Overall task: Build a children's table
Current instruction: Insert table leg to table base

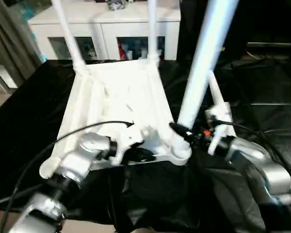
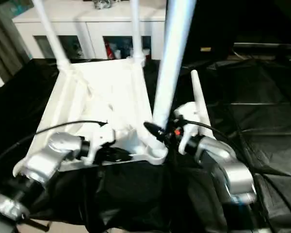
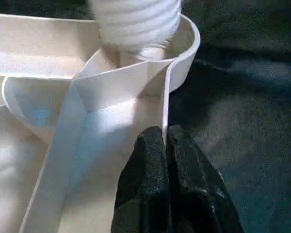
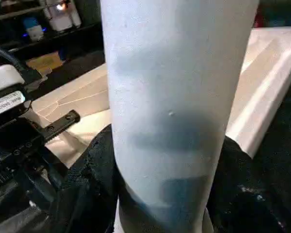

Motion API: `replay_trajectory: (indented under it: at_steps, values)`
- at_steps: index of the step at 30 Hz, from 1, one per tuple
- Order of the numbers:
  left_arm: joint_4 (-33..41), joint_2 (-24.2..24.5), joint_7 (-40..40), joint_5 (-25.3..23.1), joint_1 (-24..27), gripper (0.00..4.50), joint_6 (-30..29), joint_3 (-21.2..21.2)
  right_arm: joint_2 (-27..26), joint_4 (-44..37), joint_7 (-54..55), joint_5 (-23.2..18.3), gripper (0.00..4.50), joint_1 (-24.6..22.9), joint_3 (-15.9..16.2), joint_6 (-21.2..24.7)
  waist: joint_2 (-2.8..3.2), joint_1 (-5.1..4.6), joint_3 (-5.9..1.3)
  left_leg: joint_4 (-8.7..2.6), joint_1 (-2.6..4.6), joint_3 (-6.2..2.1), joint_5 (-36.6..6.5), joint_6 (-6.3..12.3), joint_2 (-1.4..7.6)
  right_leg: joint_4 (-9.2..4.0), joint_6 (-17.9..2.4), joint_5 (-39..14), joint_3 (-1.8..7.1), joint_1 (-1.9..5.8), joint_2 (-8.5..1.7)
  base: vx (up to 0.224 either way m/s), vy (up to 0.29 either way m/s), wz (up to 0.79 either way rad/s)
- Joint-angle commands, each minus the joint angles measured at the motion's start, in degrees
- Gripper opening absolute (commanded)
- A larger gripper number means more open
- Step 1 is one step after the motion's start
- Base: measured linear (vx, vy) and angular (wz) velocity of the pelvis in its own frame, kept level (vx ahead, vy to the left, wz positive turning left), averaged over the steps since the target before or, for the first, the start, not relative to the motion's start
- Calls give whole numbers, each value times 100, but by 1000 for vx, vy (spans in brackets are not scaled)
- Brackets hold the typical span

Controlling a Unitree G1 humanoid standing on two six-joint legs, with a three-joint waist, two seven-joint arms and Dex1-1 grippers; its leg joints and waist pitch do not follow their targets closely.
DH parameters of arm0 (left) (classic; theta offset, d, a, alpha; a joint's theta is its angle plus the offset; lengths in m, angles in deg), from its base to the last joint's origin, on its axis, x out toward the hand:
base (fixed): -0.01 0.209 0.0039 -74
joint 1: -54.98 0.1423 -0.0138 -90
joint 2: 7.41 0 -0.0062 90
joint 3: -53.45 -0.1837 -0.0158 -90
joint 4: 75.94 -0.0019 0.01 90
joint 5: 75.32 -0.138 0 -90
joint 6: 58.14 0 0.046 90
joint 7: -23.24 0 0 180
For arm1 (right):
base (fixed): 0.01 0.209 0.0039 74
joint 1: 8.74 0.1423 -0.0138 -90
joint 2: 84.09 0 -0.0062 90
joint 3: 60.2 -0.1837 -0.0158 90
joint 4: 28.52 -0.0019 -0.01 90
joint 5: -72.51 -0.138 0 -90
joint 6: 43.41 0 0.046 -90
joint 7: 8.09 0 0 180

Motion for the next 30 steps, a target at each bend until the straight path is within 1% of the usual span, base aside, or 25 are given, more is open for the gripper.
replay_trajectory:
  at_steps: [1, 2, 4, 5, 7, 8, 9, 10, 11, 12, 13, 15, 16, 17, 19, 20, 21, 22, 23, 24, 25, 26, 30]
  values:
    - [31, 32, -135, -102, 104, 0, -260, -51, 33, 61, -138, 164, 191, 142, 161, 49, -174, 59, -360, -466, 66, -164, -549, 529, 478, -375, -1830, -94, 161, 239, -371, 0, 0, 0]
    - [41, 32, -144, -115, 105, 0, -273, -56, 39, 71, -142, 174, 191, 150, 173, 52, -159, 58, -357, -475, 79, -165, -537, 518, 482, -373, -1816, -72, 154, 219, -352, 0, 0, 0]
    - [234, 75, -273, -319, 128, 0, -529, -161, 141, 279, -219, 329, 191, 326, 362, 142, -191, 53, -357, -480, 86, -164, -581, 494, 488, -372, -1818, -54, 154, 220, -352, 0, 0, 0]
    - [279, 112, -272, -352, 124, 0, -584, -192, 172, 327, -246, 345, 191, 375, 390, 170, -183, 42, -341, -497, 84, -172, -690, 452, 486, -387, -1819, -199, 152, 224, -355, 0, 0, 0]
    - [393, 234, -216, -402, 108, 0, -768, -290, 222, 417, -333, 358, 191, 456, 414, 198, -173, 54, -341, -499, 96, -167, -780, 372, 490, -396, -1791, -274, 170, 214, -358, 0, 0, 0]
    - [379, 316, -158, -478, 69, 0, -827, -363, 251, 444, -372, 367, 191, 481, 432, 223, -190, 60, -349, -506, 98, -172, -772, 333, 489, -382, -1788, -194, 165, 217, -348, 0, 0, 0]
    - [350, 376, -131, -547, 32, 0, -864, -412, 275, 459, -396, 374, 191, 497, 448, 258, -190, 61, -351, -508, 100, -177, -753, 329, 491, -374, -1798, -129, 162, 220, -347, 0, 0, 0]
    - [270, 415, -159, -626, -52, 0, -997, -412, 325, 498, -439, 390, 191, 518, 474, 260, -175, 61, -353, -498, 107, -168, -688, 321, 481, -367, -1827, 89, 162, 219, -338, 0, 0, 0]
    - [270, 415, -159, -626, -52, 0, -997, -412, 325, 498, -439, 390, 191, 518, 474, 260, -190, 62, -355, -492, 107, -164, -676, 320, 478, -364, -1846, 141, 164, 224, -342, 0, 0, 0]
    - [211, 417, -207, -646, -112, 0, -1051, -380, 367, 499, -487, 400, 191, 505, 490, 273, -169, 68, -356, -487, 104, -166, -664, 319, 473, -357, -1867, 185, 166, 231, -348, 0, 0, 0]
    - [148, 433, -241, -675, -194, 0, -1111, -343, 418, 457, -553, 382, 191, 461, 487, 304, -173, 69, -343, -495, 97, -166, -787, 298, 474, -374, -1893, 84, 167, 243, -358, 0, 0, 0]
    - [138, 444, -239, -688, -218, 0, -1131, -334, 432, 430, -572, 364, 191, 441, 477, 318, -187, 59, -324, -520, 93, -171, -975, 239, 477, -399, -1876, -198, 169, 247, -358, 0, 0, 0]
    - [141, 451, -233, -696, -227, 0, -1144, -332, 437, 415, -579, 349, 191, 431, 470, 324, -184, 60, -324, -524, 94, -174, -1035, 216, 477, -408, -1863, -298, 167, 245, -360, 0, 0, 0]
    - [123, 464, -260, -705, -253, 0, -1153, -340, 458, 357, -604, 318, 191, 403, 448, 346, -143, 56, -314, -542, 96, -187, -1190, 141, 482, -420, -1823, -519, 165, 243, -365, 0, 0, 0]
    - [112, 476, -295, -697, -278, 0, -1173, -354, 456, 319, -622, 281, 191, 388, 408, 376, -171, 36, -302, -565, 103, -190, -1392, 42, 487, -444, -1754, -755, 169, 230, -351, 0, 0, 0]
    - [100, 480, -338, -687, -303, 0, -1206, -355, 449, 285, -630, 247, 191, 375, 370, 396, -140, 27, -297, -576, 113, -195, -1515, -35, 484, -461, -1708, -897, 170, 219, -347, 0, 0, 0]
    - [109, 483, -347, -659, -319, 0, -1225, -352, 436, 262, -630, 219, 191, 370, 347, 412, -98, 34, -305, -574, 123, -201, -1571, -97, 482, -459, -1689, -925, 175, 209, -352, 0, 0, 0]
    - [146, 471, -326, -605, -331, 0, -1254, -340, 417, 254, -613, 202, 191, 366, 333, 416, -122, 23, -299, -581, 122, -197, -1609, -111, 483, -471, -1683, -927, 175, 203, -342, 0, 0, 0]
    - [164, 463, -310, -583, -333, 0, -1264, -336, 412, 254, -605, 203, 191, 364, 331, 414, -130, 13, -302, -584, 109, -205, -1617, -125, 482, -467, -1671, -902, 175, 217, -346, 0, 0, 0]
    - [178, 459, -302, -562, -334, 0, -1269, -339, 410, 250, -603, 203, 191, 351, 331, 416, -134, 16, -301, -581, 110, -200, -1604, -118, 480, -472, -1666, -901, 176, 211, -348, 0, 0, 0]
    - [178, 439, -298, -540, -336, 0, -1219, -337, 415, 260, -600, 215, 191, 334, 328, 401, -112, 16, -303, -577, 115, -196, -1602, -117, 479, -477, -1665, -920, 180, 198, -348, 0, 0, 0]
    - [172, 424, -281, -516, -335, 0, -1161, -335, 415, 272, -593, 223, 191, 318, 321, 393, -106, 19, -305, -576, 119, -194, -1592, -117, 482, -480, -1670, -901, 182, 196, -348, 0, 0, 0]
    - [252, 345, -122, -374, -280, 0, -918, -335, 393, 443, -575, 286, 191, 278, 281, 283, -102, 30, -312, -580, 116, -196, -1539, -97, 490, -465, -1707, -715, 177, 192, -343, 0, 0, 0]
